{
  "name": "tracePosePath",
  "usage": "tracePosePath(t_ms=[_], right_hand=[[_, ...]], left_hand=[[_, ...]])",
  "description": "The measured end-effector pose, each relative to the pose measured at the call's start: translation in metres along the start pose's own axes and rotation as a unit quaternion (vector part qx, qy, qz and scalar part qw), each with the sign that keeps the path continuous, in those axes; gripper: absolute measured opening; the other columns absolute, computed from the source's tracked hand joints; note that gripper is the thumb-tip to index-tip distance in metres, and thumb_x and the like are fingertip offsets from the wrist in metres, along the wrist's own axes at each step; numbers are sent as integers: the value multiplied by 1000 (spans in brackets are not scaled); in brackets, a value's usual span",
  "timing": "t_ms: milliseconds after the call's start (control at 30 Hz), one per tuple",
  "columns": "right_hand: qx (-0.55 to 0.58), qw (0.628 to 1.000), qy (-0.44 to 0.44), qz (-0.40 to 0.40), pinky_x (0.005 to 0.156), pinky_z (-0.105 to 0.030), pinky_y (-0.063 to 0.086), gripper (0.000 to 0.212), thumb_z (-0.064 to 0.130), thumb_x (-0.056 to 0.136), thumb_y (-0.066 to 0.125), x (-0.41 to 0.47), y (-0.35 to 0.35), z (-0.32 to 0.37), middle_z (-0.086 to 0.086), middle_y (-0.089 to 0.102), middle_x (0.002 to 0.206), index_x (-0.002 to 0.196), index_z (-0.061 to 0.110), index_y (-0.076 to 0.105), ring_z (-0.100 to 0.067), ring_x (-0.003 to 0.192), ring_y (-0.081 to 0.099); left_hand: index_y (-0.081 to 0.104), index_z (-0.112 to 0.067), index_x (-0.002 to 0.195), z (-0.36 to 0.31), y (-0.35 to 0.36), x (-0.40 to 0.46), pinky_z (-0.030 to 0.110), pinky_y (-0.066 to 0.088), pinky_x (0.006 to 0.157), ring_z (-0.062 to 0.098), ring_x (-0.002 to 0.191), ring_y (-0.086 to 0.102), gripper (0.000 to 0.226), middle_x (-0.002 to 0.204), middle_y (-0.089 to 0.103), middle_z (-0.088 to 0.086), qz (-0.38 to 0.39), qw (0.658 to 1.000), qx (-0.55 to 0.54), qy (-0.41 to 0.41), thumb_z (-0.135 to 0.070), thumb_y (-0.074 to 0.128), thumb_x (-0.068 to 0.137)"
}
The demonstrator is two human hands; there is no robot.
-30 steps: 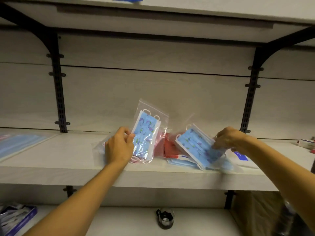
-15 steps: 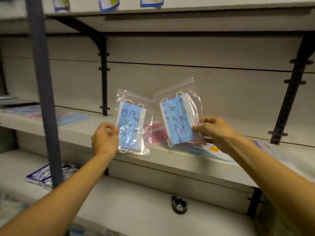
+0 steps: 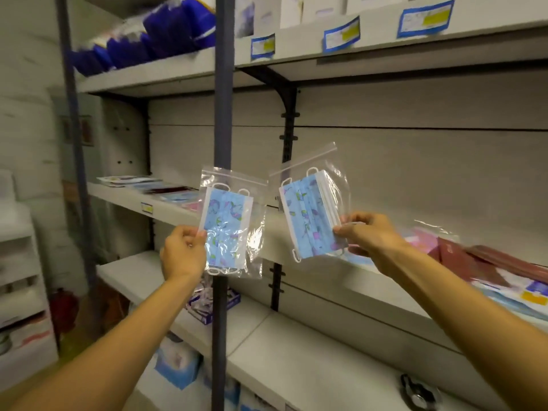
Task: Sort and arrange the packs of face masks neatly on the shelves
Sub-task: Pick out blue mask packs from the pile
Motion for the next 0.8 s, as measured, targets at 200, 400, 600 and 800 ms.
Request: tracePosePath(t_ms=[200,400,600,800], right_hand=[[3,1000,-8,9,70,-31,52,22,2,81,68,10,104,26,-11,67,100,102,1,61,-20,88,63],[20,999,-31,4,55,-19,43,19,4,82,70,12,186,41,-10,63,105,98,7,59,-24,97,62],[29,999,-44,-4,52,-19,47,26,5,84,70,28,248,49,-10,64,104,105,12,57,-20,88,65],[21,998,-64,-3,59,-29,59,23,6,83,71,66,314,59,-6,65,97,99,10,55,-16,80,68]], left_hand=[[58,-12,93,37,-76,82,38,53,76,27,85,62,16,84,63,5,-22,999,34,-4,-27,62,91],[57,-10,88,77,-126,149,35,53,66,34,89,65,16,80,62,13,-10,999,30,-13,-24,62,91],[56,-9,87,111,-147,200,35,52,71,37,94,65,16,87,65,18,-14,999,13,-47,-23,62,91],[57,-4,91,142,-148,246,26,44,60,40,99,62,17,99,64,29,-14,999,2,-48,-20,62,92]])
Point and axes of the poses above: each hand's wrist, its own x-axis towards the middle knuckle, its own y-axis out of the palm, z = x × y, the point moved 5 cm from there along x, towards the middle knuckle
